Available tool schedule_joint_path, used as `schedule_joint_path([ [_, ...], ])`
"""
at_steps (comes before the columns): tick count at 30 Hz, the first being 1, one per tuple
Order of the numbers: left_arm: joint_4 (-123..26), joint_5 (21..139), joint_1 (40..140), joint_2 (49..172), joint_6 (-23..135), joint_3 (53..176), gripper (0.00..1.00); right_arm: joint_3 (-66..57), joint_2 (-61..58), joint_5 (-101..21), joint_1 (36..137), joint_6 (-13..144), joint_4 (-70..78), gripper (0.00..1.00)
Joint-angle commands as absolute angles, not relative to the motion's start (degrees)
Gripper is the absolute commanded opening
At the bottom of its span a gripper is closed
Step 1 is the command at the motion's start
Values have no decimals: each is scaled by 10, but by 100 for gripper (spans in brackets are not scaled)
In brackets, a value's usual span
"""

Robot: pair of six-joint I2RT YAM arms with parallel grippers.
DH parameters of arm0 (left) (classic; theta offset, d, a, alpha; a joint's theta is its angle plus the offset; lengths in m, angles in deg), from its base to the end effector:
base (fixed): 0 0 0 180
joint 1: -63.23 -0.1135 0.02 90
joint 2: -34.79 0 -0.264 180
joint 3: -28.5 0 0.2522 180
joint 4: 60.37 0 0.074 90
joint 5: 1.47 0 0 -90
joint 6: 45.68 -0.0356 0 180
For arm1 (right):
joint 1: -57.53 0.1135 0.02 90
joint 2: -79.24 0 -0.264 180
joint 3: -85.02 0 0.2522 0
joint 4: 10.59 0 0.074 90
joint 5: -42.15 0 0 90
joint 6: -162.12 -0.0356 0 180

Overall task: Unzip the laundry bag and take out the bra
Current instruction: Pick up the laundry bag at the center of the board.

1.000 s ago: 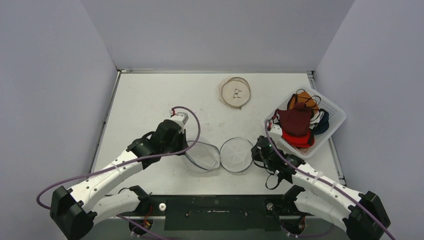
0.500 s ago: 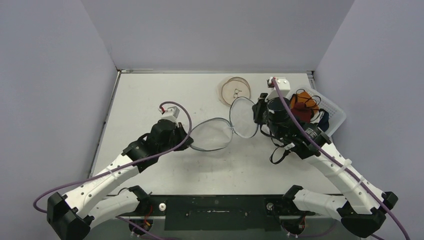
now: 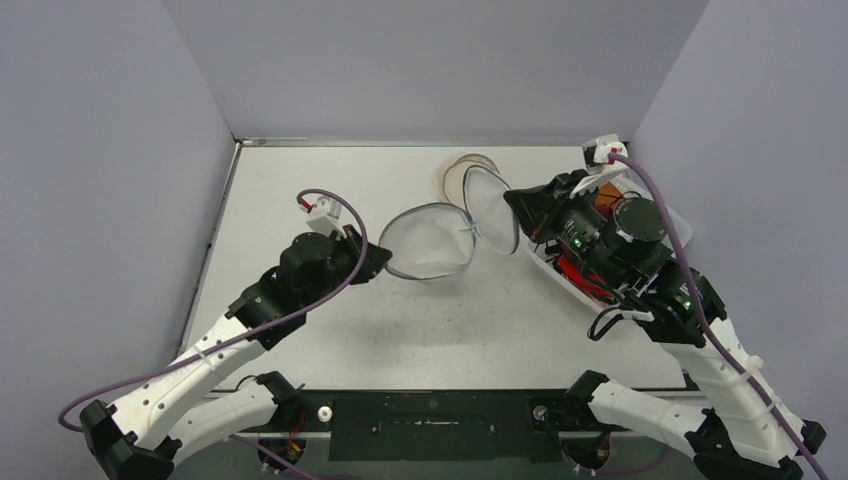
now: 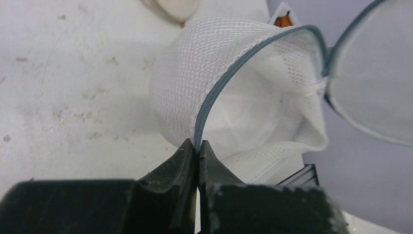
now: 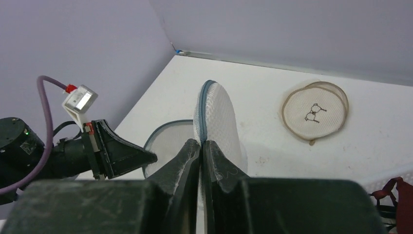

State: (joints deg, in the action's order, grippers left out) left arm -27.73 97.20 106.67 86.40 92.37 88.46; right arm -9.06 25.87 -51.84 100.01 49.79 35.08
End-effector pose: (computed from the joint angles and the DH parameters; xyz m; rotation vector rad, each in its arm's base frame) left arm 0.1526 -0.1371 0.3121 -0.1869 2.0908 -0.8589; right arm 0.1217 0.1081 0.4804 -0.2466 1.7020 0.7941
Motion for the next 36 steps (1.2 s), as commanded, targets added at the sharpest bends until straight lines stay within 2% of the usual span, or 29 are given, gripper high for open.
schedule_joint_path([
  [1, -283, 973, 1064, 913, 905, 925, 0, -86, 215, -559, 1005, 478, 381, 5],
  [6, -297, 899, 1065, 1013, 917, 876, 0, 49, 196, -619, 1004, 459, 371, 5],
  [14, -281, 978, 1068, 911, 877, 991, 0, -123, 252, -588, 1009, 500, 339, 5],
  [16, -286, 971, 1068, 911, 877, 963, 0, -101, 255, -598, 1009, 497, 345, 5],
  [22, -339, 915, 1069, 987, 930, 817, 0, 67, 239, -635, 1009, 463, 356, 5],
  [24, -322, 925, 1068, 982, 924, 827, 0, 62, 240, -644, 1009, 473, 361, 5],
  [30, -295, 995, 1072, 887, 885, 945, 0, -93, 280, -618, 1010, 524, 332, 5],
  [33, -316, 1003, 1075, 871, 887, 916, 0, -68, 295, -630, 1010, 527, 330, 5],
  [36, -315, 972, 1073, 910, 912, 855, 0, -1, 275, -664, 1010, 504, 369, 5],
])
